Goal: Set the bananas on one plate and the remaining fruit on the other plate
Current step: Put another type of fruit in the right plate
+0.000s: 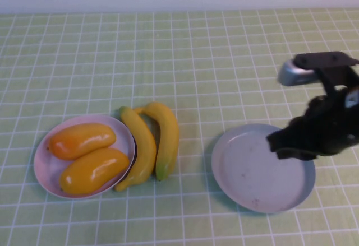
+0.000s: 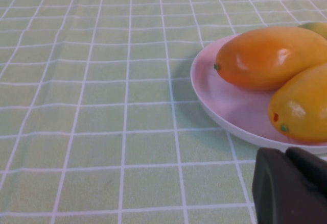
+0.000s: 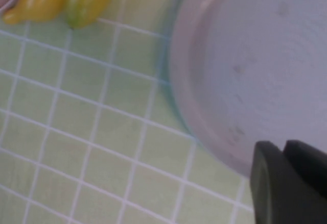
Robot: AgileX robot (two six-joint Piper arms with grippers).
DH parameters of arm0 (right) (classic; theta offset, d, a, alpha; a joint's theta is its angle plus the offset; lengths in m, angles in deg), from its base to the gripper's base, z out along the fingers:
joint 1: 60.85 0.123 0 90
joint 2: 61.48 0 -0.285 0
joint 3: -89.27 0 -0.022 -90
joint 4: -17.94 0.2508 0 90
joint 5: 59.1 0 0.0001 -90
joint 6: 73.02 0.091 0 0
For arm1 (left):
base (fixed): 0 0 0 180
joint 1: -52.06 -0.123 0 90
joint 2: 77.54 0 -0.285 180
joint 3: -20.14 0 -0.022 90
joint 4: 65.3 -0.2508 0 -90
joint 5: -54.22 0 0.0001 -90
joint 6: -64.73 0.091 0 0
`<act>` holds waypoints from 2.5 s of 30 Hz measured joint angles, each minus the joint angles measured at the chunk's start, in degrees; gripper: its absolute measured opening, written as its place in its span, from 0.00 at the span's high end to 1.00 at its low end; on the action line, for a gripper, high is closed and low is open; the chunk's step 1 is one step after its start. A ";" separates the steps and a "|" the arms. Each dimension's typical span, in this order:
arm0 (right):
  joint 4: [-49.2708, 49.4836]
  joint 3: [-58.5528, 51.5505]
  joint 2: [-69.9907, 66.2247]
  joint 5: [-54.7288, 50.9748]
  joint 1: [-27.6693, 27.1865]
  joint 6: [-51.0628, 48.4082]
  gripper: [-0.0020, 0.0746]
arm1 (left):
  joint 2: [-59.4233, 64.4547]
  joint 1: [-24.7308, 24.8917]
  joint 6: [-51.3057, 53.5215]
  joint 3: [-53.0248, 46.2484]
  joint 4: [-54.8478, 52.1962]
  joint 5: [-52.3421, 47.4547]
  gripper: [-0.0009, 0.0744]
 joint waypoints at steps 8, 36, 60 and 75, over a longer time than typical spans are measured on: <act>-0.46 24.50 -22.85 -2.52 12.38 0.13 0.64 | 0.00 0.00 0.00 0.00 0.00 0.00 0.99; -9.77 61.28 -56.29 -9.99 13.92 7.57 0.46 | 0.00 0.00 0.00 0.00 0.00 0.00 0.99; -18.16 58.58 -43.44 -15.57 13.81 7.57 0.59 | 0.00 0.00 0.00 0.00 0.00 0.00 0.99; -21.31 12.30 -13.01 -5.92 4.28 20.02 0.59 | 0.00 0.00 0.00 0.00 0.00 0.00 0.99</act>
